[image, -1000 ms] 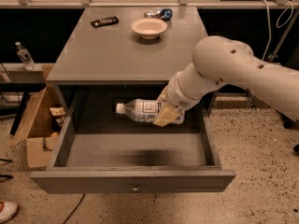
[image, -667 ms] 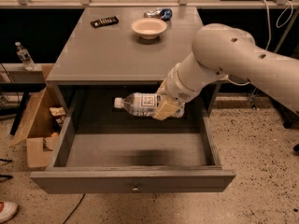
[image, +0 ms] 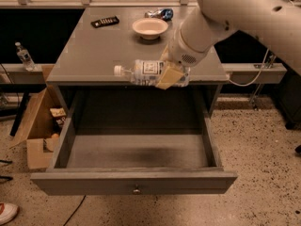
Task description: Pick blue plastic bottle from top drawer and place on counter
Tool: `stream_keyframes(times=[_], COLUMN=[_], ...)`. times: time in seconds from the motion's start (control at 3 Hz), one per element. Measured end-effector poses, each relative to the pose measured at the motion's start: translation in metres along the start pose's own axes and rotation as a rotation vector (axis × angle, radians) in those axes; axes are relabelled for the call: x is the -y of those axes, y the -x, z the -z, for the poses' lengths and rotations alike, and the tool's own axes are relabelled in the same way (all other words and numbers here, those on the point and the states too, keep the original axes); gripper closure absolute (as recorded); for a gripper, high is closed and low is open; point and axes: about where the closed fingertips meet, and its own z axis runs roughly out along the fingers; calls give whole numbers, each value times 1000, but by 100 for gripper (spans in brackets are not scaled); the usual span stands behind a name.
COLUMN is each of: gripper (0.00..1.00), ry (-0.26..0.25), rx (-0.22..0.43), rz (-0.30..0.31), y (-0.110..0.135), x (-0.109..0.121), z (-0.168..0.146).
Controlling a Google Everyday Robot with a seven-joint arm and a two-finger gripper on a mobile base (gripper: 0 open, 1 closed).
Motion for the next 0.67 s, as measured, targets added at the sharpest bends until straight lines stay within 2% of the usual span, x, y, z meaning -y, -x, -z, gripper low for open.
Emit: stream_keyframes(times=[0.33,0.67], gripper=[100,100], ry=[-40,-42], rx=[31,32], rz=[-87,-96], y=[6,7], x=[29,29], z=[2,3])
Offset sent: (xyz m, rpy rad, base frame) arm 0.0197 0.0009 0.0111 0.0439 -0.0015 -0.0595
